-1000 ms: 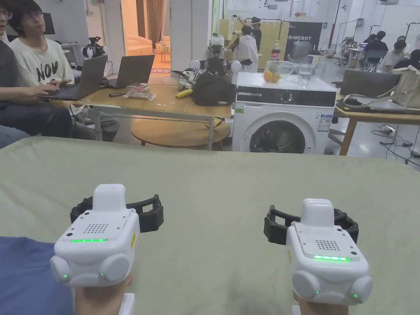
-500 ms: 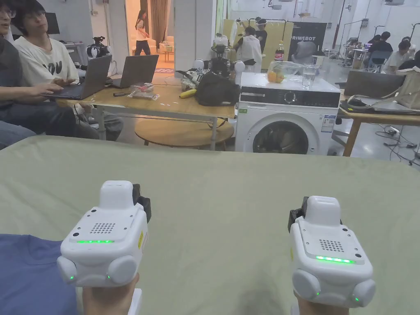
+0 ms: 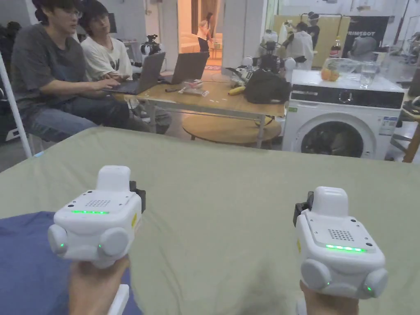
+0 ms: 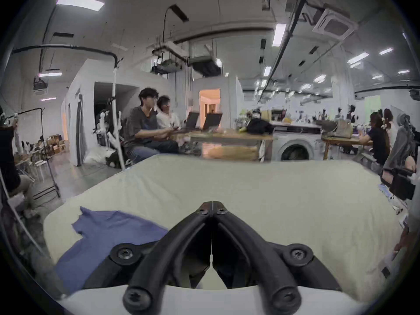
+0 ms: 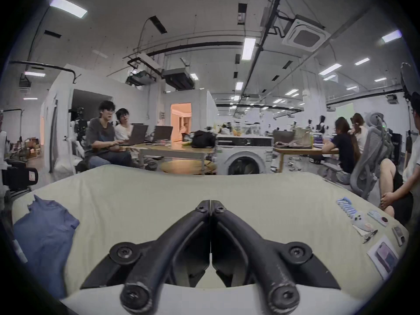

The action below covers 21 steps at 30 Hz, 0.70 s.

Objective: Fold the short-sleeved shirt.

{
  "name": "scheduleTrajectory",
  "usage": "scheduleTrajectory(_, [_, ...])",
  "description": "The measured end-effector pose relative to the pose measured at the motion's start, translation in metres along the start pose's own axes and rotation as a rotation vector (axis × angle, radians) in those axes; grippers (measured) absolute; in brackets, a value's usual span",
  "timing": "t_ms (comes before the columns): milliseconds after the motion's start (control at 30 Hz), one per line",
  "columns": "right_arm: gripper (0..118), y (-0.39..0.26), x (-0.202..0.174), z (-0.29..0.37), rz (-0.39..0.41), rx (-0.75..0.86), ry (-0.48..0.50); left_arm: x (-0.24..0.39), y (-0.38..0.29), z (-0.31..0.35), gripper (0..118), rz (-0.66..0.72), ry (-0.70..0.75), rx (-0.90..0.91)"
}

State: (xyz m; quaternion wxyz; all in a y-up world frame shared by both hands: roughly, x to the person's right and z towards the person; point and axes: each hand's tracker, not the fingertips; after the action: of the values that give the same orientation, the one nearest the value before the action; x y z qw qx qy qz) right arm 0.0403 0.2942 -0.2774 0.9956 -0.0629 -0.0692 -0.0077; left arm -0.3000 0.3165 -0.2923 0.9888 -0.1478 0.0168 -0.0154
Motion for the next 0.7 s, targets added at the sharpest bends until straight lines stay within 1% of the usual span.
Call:
scheduleTrajectory(133, [0,-0.004,-0.054,-0.001,0.016,-0.014,0.102,-0.063,-0.014,0.011,0,0.048,0.046,-0.157])
scheduleTrajectory(200, [0,-0.008,-0.075,-0.002,0.028,-0.027,0.131,-0.093,-0.023,0.017,0,0.068,0.085,-0.206])
scheduleTrajectory(300, [0,-0.014,-0.099,0.000,0.030,-0.046,0.188,-0.133,-0.036,0.019,0,0.107,0.129,-0.307])
scheduleTrajectory(367, [0,-0.018,-0.108,0.000,0.040,-0.064,0.234,-0.158,-0.043,0.013,0,0.178,0.101,-0.404])
scheduleTrajectory(400, [0,-0.021,-0.111,0.000,0.056,-0.068,0.236,-0.167,-0.047,0.009,23,0.211,0.083,-0.468])
scheduleTrajectory(433, [0,-0.023,-0.113,0.000,0.066,-0.072,0.238,-0.174,-0.051,0.004,58,0.229,0.071,-0.524])
scheduleTrajectory(467, [0,-0.025,-0.114,0.000,0.076,-0.075,0.243,-0.179,-0.056,-0.002,85,0.245,0.060,-0.568])
scheduleTrajectory(500, [0,-0.028,-0.113,-0.002,0.085,-0.077,0.247,-0.183,-0.062,-0.009,79,0.246,0.045,-0.601])
scheduleTrajectory(567, [0,-0.031,-0.113,-0.003,0.104,-0.085,0.247,-0.185,-0.074,-0.022,79,0.234,0.058,-0.674])
scheduleTrajectory(600, [0,-0.031,-0.111,-0.003,0.113,-0.090,0.243,-0.186,-0.077,-0.026,79,0.245,0.029,-0.665])
scheduleTrajectory(700, [0,-0.032,-0.105,-0.003,0.119,-0.102,0.233,-0.180,-0.096,-0.047,79,0.286,-0.005,-0.750])
